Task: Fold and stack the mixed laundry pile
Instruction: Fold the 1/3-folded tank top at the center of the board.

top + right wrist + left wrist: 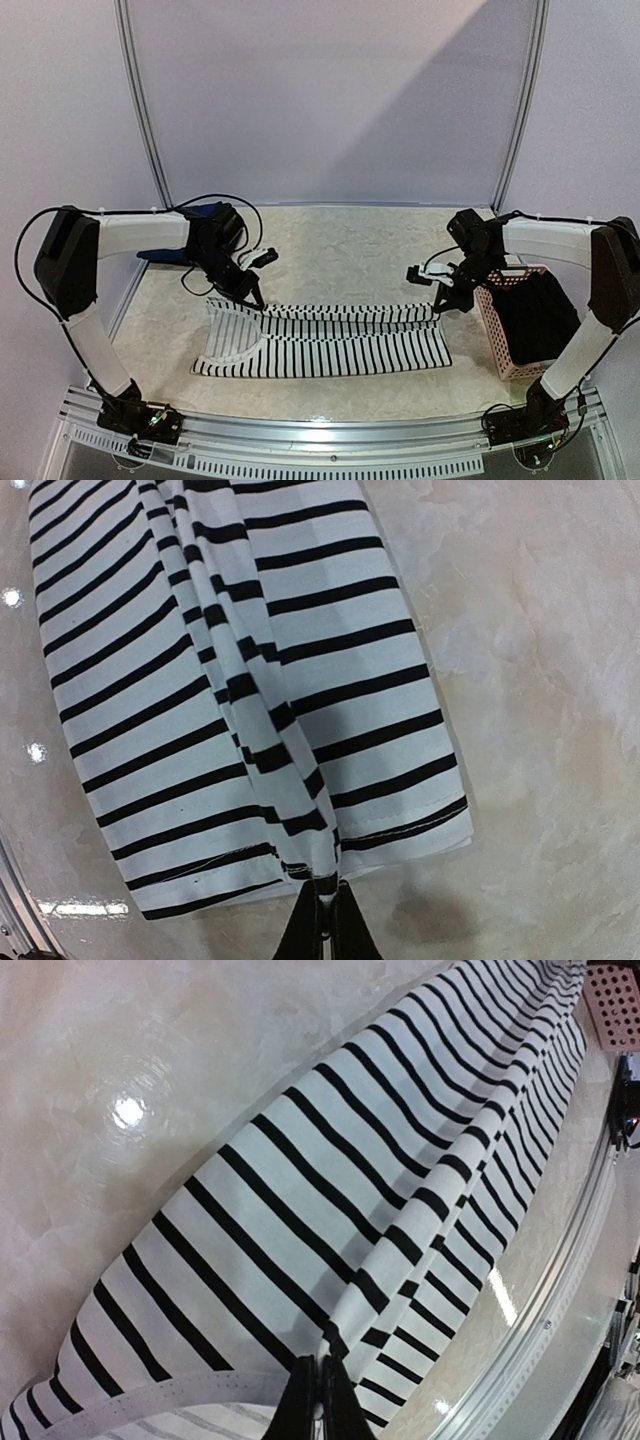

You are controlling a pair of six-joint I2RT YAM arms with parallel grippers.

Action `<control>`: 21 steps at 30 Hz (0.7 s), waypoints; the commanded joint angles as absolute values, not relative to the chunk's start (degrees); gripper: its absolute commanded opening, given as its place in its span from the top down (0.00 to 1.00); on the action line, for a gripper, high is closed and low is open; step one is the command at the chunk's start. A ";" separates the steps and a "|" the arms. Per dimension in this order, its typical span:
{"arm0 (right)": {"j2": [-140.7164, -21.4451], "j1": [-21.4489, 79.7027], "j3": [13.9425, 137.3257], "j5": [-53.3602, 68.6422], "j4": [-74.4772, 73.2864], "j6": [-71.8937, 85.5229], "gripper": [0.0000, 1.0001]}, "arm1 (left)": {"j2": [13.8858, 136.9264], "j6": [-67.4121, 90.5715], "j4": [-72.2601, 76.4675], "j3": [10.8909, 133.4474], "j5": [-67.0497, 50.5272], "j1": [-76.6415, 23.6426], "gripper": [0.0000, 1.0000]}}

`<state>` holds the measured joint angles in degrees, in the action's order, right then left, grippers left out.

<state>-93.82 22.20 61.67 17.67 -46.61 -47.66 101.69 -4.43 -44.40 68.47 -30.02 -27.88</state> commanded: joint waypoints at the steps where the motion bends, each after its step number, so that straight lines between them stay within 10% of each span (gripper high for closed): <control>1: -94.94 22.71 59.67 14.45 -42.72 -47.22 1.00 | 102.82 -4.50 -44.98 68.35 -28.09 -29.55 1.00; 21: -115.86 19.95 89.90 2.42 -38.16 -41.25 1.00 | 120.84 -6.00 -52.22 100.19 -17.24 -24.90 1.00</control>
